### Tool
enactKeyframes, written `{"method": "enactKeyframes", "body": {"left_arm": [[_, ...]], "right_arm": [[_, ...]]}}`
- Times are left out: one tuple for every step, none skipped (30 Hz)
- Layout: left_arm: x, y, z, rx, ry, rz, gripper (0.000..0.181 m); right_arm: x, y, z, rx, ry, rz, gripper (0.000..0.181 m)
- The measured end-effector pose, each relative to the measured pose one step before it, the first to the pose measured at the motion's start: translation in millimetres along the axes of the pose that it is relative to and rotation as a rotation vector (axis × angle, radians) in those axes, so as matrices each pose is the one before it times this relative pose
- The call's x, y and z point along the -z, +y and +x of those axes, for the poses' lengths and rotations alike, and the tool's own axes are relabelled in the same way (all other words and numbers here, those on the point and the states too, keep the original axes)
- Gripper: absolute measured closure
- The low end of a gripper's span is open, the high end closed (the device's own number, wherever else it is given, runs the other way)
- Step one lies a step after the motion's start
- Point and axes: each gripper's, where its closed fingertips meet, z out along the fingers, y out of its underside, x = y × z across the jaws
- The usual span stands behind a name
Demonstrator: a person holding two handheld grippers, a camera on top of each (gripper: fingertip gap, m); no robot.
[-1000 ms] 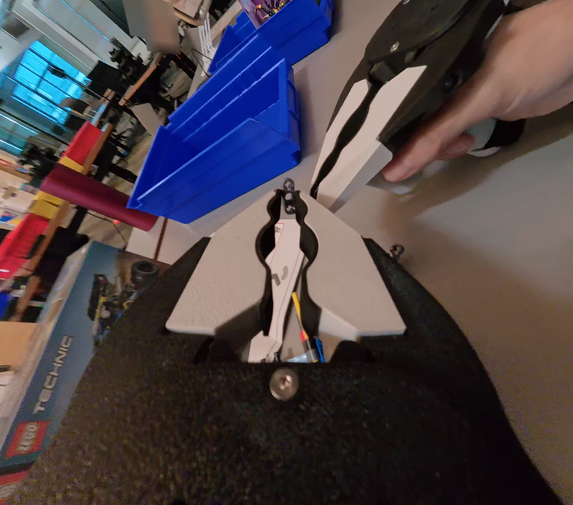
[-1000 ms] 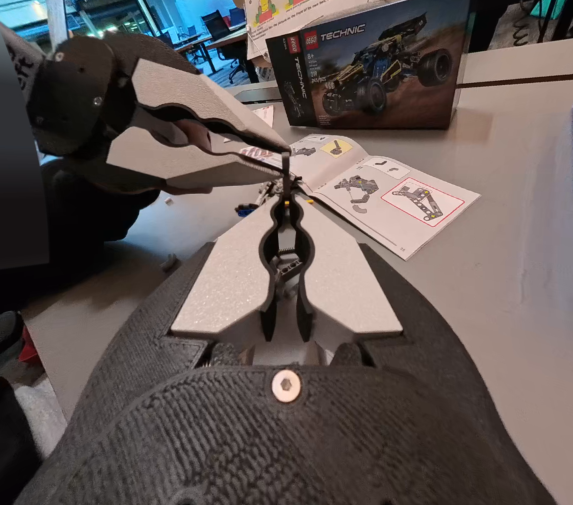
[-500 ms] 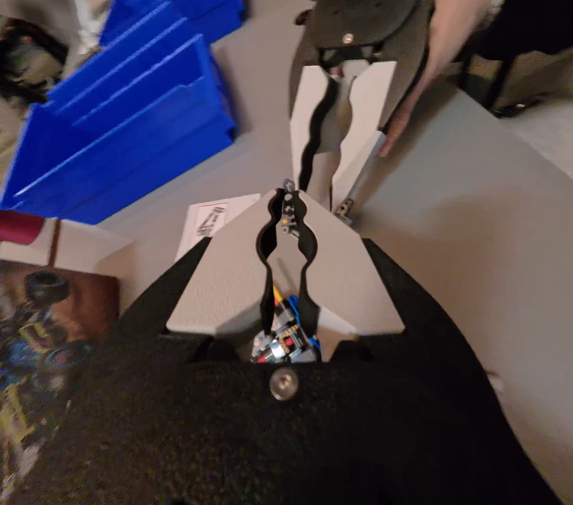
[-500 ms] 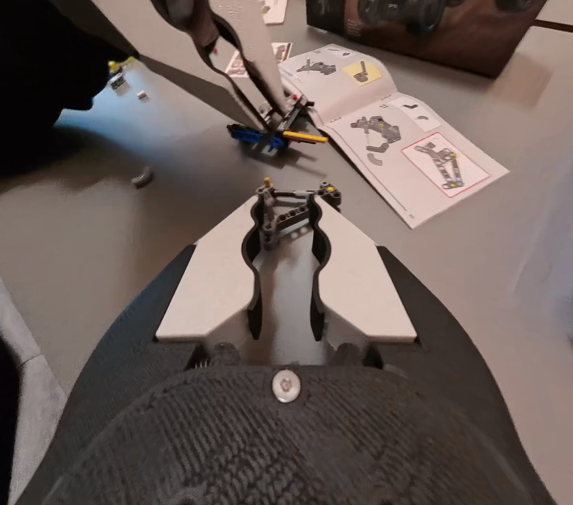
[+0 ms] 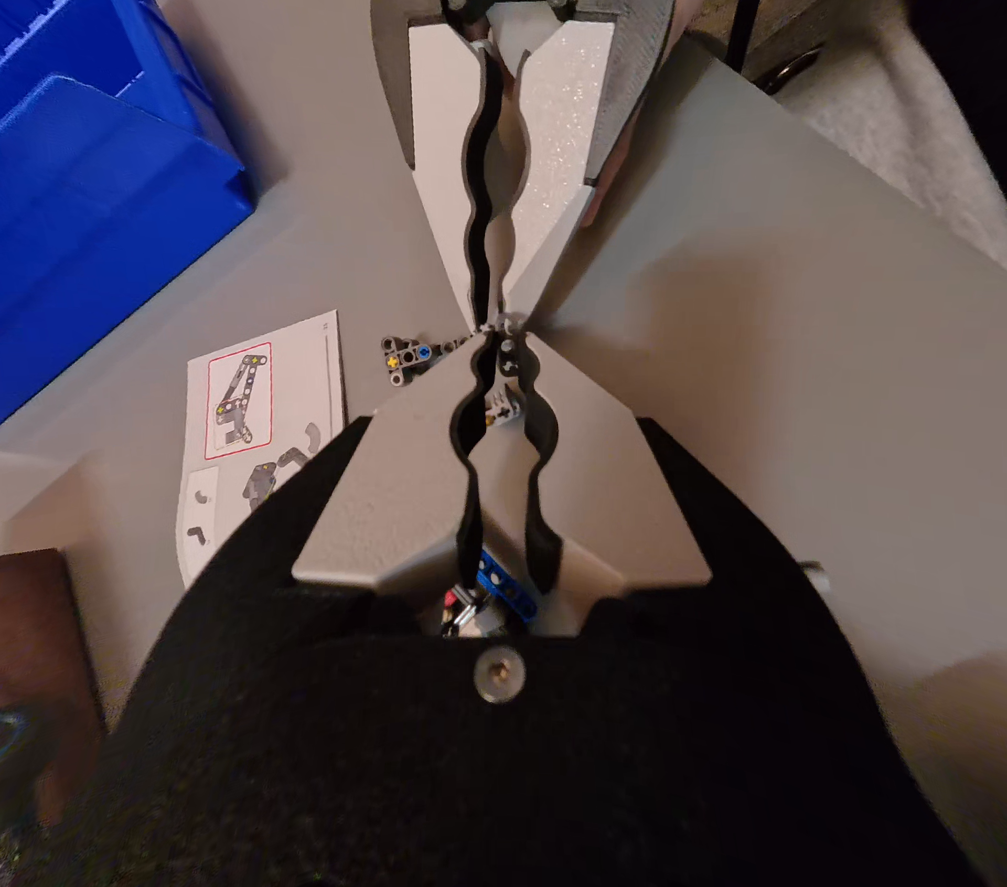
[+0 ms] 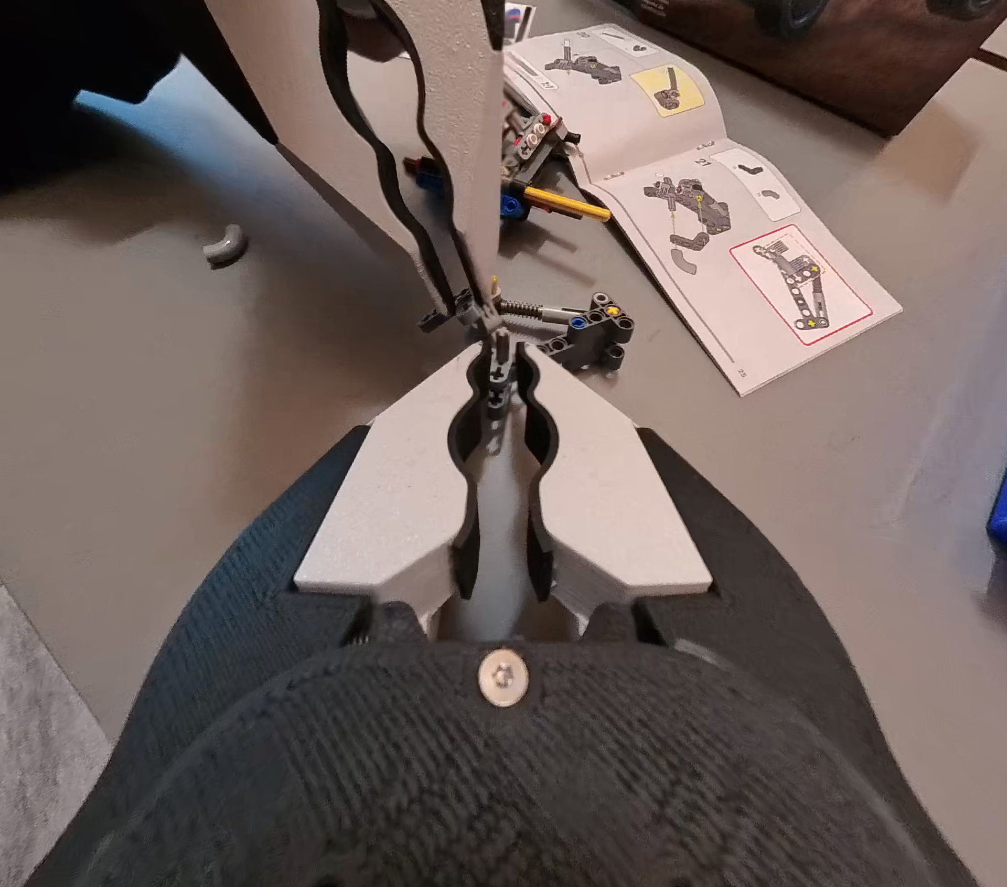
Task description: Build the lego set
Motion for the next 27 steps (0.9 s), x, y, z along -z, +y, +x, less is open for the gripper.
{"method": "enactKeyframes", "body": {"left_arm": [[-0.32,1.14,-0.9,-0.0016,-0.0055,-0.0062,0.177],[-0.32,2.38,-0.5,-0.0037,-0.0042,-0.0178,0.177],[-0.41,2.46,-1.58,-0.0088,-0.0137,-0.0207,0.177],[-0.4,1.9,-1.67,-0.0097,-0.0146,-0.0182,0.178],[-0.87,1.94,0.19,-0.0027,0.0006,-0.0192,0.178],[-0.85,1.75,1.21,-0.0031,0.0072,-0.0175,0.178],[-0.62,1.15,0.54,-0.0104,-0.0001,-0.0107,0.178],[-0.38,0.82,0.55,-0.011,-0.0004,-0.0065,0.178],[0.03,0.37,-0.16,-0.0088,-0.0034,-0.0031,0.178],[0.34,-0.17,-0.8,-0.0095,-0.0077,0.0011,0.178],[0.12,-0.4,0.67,-0.01,0.0015,0.0008,0.178],[-0.29,-0.26,1.07,-0.0156,0.0007,-0.0028,0.178],[-0.38,-0.37,0.41,-0.0246,-0.0064,-0.0062,0.178],[-0.27,-0.56,1.01,-0.0256,-0.0029,-0.008,0.178],[-0.01,-0.5,0.1,-0.0232,-0.0075,-0.0104,0.178],[0.05,0.02,-0.28,-0.024,-0.0104,-0.0135,0.178],[-0.09,-0.17,0.63,-0.0218,-0.0034,-0.0125,0.178],[-0.09,-0.22,0.37,-0.0173,-0.0032,-0.011,0.178],[-0.04,0.06,-0.23,-0.0131,-0.0054,-0.0099,0.178],[-0.23,-0.06,-0.22,-0.0092,-0.0035,-0.0071,0.178],[-0.21,0.09,0.03,-0.0071,-0.0015,-0.0051,0.178],[-0.41,0.27,0.16,-0.0062,-0.0004,-0.0048,0.178],[-0.47,0.51,0.2,-0.0084,0.0004,-0.0059,0.178],[-0.35,0.78,0.47,-0.0102,0.0033,-0.0088,0.178],[-0.66,0.84,0.36,-0.0152,0.0032,-0.0117,0.178],[-0.5,0.39,-0.34,-0.0248,-0.0024,-0.0111,0.178],[-0.17,0.04,-0.51,-0.0299,-0.0044,-0.0109,0.178]], "right_arm": [[-0.3,0.29,1.27,0.0048,0.015,-0.0021,0.172],[-0.55,0.44,0.0,0.0057,0.0048,-0.0041,0.171],[-0.47,-0.09,-0.97,0.0037,-0.0047,-0.0015,0.171],[-0.75,0.08,-1.3,0.0035,-0.0095,-0.0023,0.176],[-0.76,-0.11,-0.16,0.0029,-0.0027,-0.0014,0.176],[-0.57,-0.27,0.57,0.0076,0.0027,-0.0001,0.176],[-0.5,-0.18,-0.14,0.0153,-0.0001,-0.0002,0.176],[-0.38,-0.08,-0.76,0.0231,-0.0022,0.0008,0.177],[-0.12,-0.02,-0.74,0.0261,0.0001,0.0008,0.177],[-0.09,0.13,-1.35,0.0308,-0.0057,0.001,0.177],[0.07,-0.04,-0.44,0.0269,-0.0014,0.003,0.177],[0.09,-0.22,0.22,0.0176,0.0006,0.003,0.178],[-0.31,-0.1,-1.09,0.0212,-0.0086,0.0021,0.178],[0.06,-0.03,-0.15,0.0287,-0.0011,0.0043,0.178],[-0.14,-0.1,-0.52,0.02,-0.0042,0.0027,0.178],[-0.27,0.01,-0.86,0.019,-0.0073,0.0022,0.178],[0.12,0.07,-0.74,0.0149,-0.0081,0.0032,0.178],[0.04,0.0,-0.44,0.0016,-0.0071,0.0005,0.177],[0.04,0.06,0.05,0.0041,-0.0027,0.0015,0.177],[0.12,0.12,0.16,0.0044,-0.0011,0.0008,0.178],[-0.02,-0.13,-0.32,0.0051,-0.0039,0.0008,0.178],[-0.13,0.39,-0.22,0.0053,-0.0047,-0.0009,0.178],[-0.23,0.48,0.0,0.0007,-0.0048,-0.0019,0.178],[-0.38,0.4,-0.1,0.0003,-0.0041,-0.0028,0.178],[-0.46,0.58,-0.25,0.0039,-0.0027,-0.0048,0.179],[-0.2,0.28,0.31,0.0069,0.003,-0.0012,0.179],[0.12,0.15,0.31,-0.002,0.0001,-0.0005,0.179]]}}
